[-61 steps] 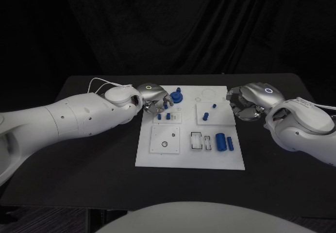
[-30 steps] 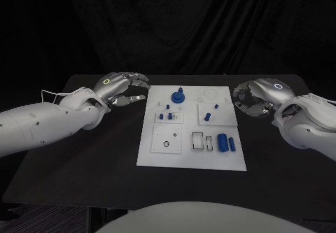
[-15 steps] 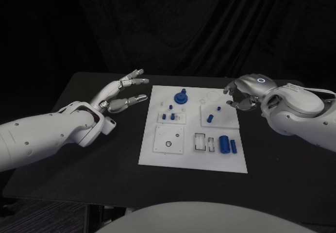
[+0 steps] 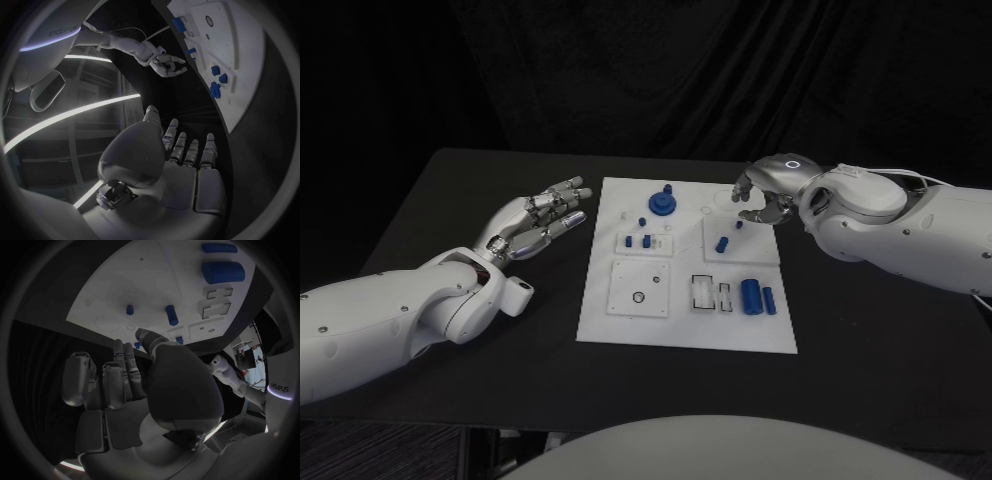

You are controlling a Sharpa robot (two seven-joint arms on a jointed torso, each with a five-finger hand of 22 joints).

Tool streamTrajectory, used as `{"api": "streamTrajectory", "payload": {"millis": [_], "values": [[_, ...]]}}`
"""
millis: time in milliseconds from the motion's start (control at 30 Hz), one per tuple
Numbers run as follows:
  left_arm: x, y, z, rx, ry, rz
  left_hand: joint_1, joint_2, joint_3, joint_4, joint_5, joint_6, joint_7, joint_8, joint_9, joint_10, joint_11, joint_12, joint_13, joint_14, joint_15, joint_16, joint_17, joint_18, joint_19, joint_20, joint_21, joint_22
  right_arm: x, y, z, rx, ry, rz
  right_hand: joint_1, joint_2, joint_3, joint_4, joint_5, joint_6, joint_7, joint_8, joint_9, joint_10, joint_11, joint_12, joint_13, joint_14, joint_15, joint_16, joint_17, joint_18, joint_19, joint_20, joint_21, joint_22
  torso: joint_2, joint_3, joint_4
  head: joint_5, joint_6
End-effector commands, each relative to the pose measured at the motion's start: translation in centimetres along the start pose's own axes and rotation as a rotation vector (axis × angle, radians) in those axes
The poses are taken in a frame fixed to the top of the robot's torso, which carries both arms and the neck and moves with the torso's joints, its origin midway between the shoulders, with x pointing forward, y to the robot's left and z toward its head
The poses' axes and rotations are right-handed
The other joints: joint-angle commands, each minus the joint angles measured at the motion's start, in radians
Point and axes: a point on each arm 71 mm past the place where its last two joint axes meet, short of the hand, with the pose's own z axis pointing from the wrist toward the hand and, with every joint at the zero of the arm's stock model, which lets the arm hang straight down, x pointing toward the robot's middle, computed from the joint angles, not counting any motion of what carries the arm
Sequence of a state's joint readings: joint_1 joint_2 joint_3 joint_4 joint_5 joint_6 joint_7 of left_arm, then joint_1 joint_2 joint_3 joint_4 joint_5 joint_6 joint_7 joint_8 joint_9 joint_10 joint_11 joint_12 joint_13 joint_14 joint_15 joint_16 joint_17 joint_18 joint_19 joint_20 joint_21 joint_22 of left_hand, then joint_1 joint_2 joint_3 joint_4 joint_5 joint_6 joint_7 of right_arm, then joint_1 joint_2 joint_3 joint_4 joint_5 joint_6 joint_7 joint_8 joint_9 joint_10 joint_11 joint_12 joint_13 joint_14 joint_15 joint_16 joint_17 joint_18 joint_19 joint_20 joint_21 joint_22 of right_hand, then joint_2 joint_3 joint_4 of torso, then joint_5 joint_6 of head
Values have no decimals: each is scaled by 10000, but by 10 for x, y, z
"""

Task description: Assemble the parts on the task board

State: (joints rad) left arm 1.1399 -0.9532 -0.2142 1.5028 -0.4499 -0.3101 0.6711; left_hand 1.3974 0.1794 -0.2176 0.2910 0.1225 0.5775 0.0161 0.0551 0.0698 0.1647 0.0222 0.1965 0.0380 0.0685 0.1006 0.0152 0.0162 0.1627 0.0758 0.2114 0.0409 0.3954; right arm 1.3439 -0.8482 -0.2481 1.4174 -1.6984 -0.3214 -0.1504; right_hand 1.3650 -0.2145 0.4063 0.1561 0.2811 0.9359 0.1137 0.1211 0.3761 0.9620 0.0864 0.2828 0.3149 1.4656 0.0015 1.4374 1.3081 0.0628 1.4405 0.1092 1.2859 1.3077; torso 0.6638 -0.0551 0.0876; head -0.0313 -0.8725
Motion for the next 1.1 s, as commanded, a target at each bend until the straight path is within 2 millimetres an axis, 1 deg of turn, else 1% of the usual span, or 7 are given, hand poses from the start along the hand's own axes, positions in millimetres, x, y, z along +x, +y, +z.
{"api": "streamTrajectory", "payload": {"millis": [33, 67, 133, 567, 767, 867, 1100], "values": [[1, -14, -2, 1923, -146, -478, 141, 26, -68, -1, -20, 42, -14, -6, 1, 5, 104, 53, 9, 26, 93, 9, 12, 151, 4, 119, 38, 18, -1, 1, 1, -274, -241, 36, -30, 37, -78, -2, 6, -1, 26, 29, 44, 75, -24, 58, 23, 287, -31, 42, 215, -15, 33, -35, 22, 1833, -43, -225, 199, -191, -2], [1, -14, -3, 1922, -147, -489, 141, 26, -68, -1, -20, 42, -14, -6, 1, 5, 104, 53, 9, 26, 93, 9, 12, 151, 4, 119, 38, 18, 0, 0, 2, -262, -189, 23, -63, 40, -105, 8, 5, -16, 30, 28, 63, 68, -15, 64, 31, 281, -1, 38, 206, -17, 27, -24, 11, 1829, -47, -275, 230, -226, -2], [2, -15, -3, 1924, -146, -507, 177, 38, -128, 0, -20, 52, -35, -7, -2, 21, 166, 101, 12, 83, 143, 19, 22, 161, 57, 180, 63, 109, 1, 0, 2, -236, -58, 0, -96, 42, -132, 20, 5, -43, 41, 21, 81, 55, -6, 67, 38, 281, 3, 44, 215, -15, 21, -19, -1, 1826, -49, -310, 256, -287, -2], [3, -16, -5, 1938, -57, -630, 222, 120, -277, 9, -19, -4, -90, -19, -23, 18, 284, 181, 11, 241, 274, 50, 48, 178, 267, 372, 160, 410, 13, -4, 4, 239, 992, -161, -237, 39, -337, 59, 8, -212, 83, -39, 173, -132, 51, 36, 75, 209, 89, -28, 80, 25, -86, 40, -211, 1764, -31, -464, 367, -475, -2], [4, -16, -4, 1942, -2, -683, 214, 153, -302, 11, -19, -36, -113, -23, -29, 11, 306, 191, 11, 276, 305, 58, 54, 181, 303, 402, 177, 436, 16, -8, 4, 490, 1108, -185, -255, 47, -423, 54, 7, -136, 93, 10, 234, -147, 59, 65, 110, 202, 111, -22, 89, 31, -102, 64, -237, 1756, -25, -483, 410, -540, -2], [5, -16, -4, 1949, 29, -716, 211, 164, -312, 11, -20, -33, -121, -23, -30, 11, 315, 197, 11, 295, 317, 62, 57, 181, 313, 412, 180, 438, 18, -11, 3, 590, 1185, -199, -255, 46, -426, 53, 7, -136, 94, 10, 236, -147, 59, 66, 112, 206, 112, -16, 101, 33, -107, 65, -247, 1753, -18, -456, 383, -533, -2], [6, -17, -4, 1963, 91, -783, 188, 185, -339, 15, -20, -64, -135, -26, -36, 3, 337, 201, 10, 306, 344, 64, 58, 181, 331, 434, 188, 441, 26, -14, 2, 731, 1335, -195, -264, 49, -442, 55, 7, -142, 102, 8, 243, -141, 60, 78, 121, 205, 116, -16, 101, 30, -102, 69, -236, 1756, 16, -468, 385, -553, -2]]}}
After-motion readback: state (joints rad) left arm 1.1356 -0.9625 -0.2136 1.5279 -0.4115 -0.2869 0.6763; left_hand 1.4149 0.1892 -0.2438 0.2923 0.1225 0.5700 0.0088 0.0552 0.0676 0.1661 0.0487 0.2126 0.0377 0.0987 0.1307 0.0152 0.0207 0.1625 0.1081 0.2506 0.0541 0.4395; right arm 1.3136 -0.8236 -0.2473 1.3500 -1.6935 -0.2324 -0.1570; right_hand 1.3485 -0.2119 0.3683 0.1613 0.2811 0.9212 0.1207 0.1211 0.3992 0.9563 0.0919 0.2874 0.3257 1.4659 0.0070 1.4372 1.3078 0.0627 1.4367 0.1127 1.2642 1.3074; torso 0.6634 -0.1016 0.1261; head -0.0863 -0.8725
